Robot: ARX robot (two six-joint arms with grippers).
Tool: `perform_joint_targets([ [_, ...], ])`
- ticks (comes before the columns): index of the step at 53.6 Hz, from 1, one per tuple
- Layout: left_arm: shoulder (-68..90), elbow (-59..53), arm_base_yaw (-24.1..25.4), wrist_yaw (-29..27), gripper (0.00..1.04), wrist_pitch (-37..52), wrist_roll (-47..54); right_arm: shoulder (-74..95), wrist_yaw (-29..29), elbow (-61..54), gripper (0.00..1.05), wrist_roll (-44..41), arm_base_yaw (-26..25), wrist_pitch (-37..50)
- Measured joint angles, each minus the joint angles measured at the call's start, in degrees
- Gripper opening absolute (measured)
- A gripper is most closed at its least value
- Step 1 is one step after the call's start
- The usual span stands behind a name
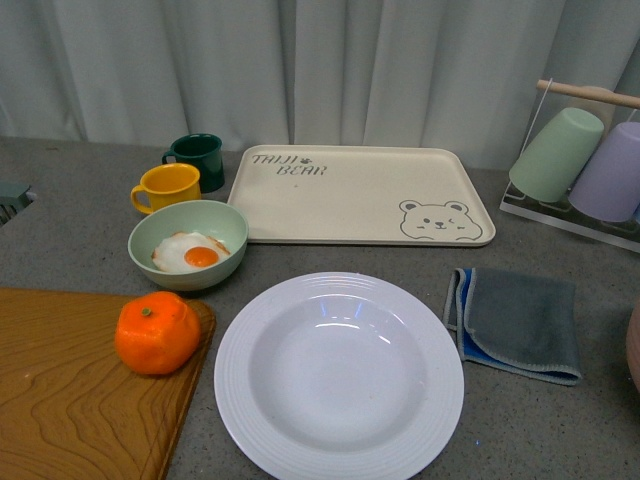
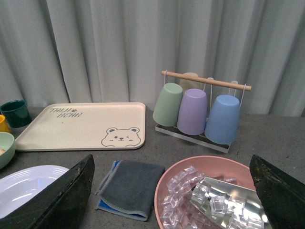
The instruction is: Place orange and plate with both arms
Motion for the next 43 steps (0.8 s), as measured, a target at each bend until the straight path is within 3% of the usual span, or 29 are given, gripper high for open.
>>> perform_joint_targets([
  [43,0.0,0.0,0.0,0.0,0.98,0.0,0.0,0.0,0.0,0.0,0.95,0.0,0.0,0.0],
])
